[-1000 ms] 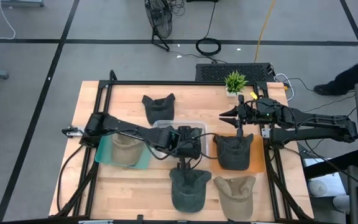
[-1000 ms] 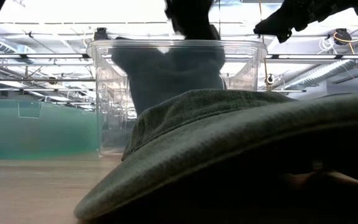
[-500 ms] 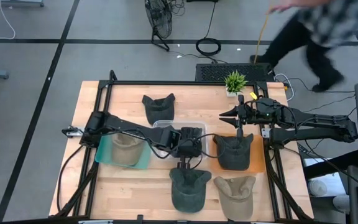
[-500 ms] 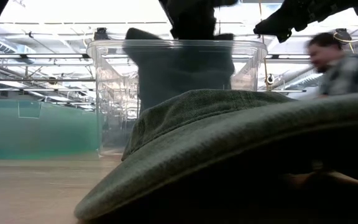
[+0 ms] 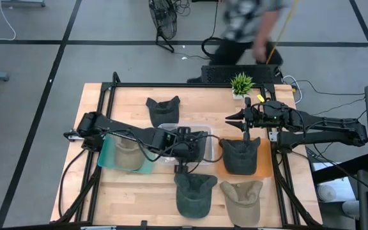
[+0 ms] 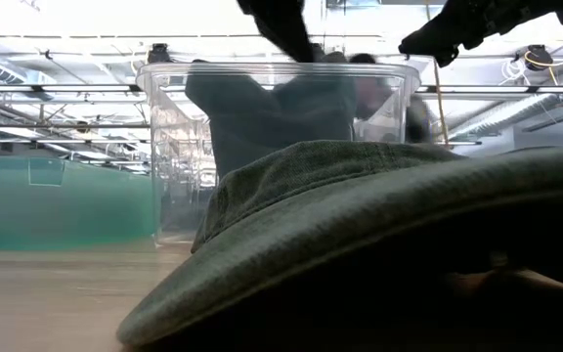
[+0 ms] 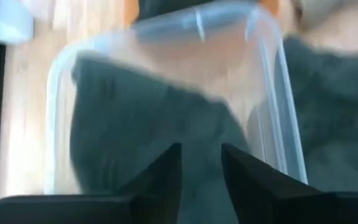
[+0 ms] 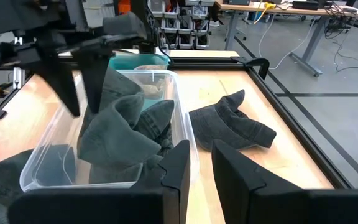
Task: Pick & Place hat
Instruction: Put the left gray cap into the transparent bin
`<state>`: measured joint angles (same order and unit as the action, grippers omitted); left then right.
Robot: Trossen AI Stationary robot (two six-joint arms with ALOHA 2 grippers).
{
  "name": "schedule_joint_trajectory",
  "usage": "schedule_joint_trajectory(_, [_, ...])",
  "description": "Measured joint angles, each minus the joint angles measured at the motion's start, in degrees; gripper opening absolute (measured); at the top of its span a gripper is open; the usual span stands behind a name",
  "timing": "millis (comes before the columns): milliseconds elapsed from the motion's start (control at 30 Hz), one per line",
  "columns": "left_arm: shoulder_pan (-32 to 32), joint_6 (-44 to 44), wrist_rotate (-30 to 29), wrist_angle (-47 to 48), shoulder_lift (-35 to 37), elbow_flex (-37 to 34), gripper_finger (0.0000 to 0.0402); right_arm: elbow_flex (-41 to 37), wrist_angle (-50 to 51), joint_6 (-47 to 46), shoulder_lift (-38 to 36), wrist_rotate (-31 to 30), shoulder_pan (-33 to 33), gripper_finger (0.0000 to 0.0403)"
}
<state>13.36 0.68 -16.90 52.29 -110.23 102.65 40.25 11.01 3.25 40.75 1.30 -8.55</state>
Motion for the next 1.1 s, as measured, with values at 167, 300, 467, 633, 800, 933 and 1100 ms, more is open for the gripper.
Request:
schedule_joint_trajectory(167, [1.2,1.9,-6.6,6.6,1.0,0.0,0.0120,0.0,0.0,0.0,0.0,0.0,0.0,0.0059])
schedule_joint_trajectory(300, [0.0,1.4,-5.4,2.0,0.1,-3.0,0.0100,0.0,0.0,-0.5,0.0,0.0,0.0,0.0059])
schedule_joint_trajectory(467, [-1.2,-4.8,-2.8,-8.3,-1.1,-8.8,0.0076,-0.3,-0.9,-0.8,0.0,0.0,0.0,0.0059])
schedule_joint_trajectory(633, [-2.5,-10.2,-2.6,-17.2,-1.0,-14.3,0.0055,-2.6,-5.8,0.5,0.0,0.0,0.0,0.0059])
schedule_joint_trajectory(800, [-4.0,-9.2,-1.4,-18.1,-0.9,-16.3,0.0038,-3.0,-6.7,0.9,0.0,0.0,0.0,0.0059])
schedule_joint_trajectory(933, [-4.3,-8.3,-1.2,-16.7,-0.6,-15.6,0.0027,-3.1,-6.7,0.9,0.0,0.0,0.0,0.0059])
schedule_joint_trajectory(1100, [-3.7,-7.1,-1.5,-14.2,1.4,-11.8,0.0012,-3.1,-6.8,0.9,0.0,0.0,0.0,0.0059])
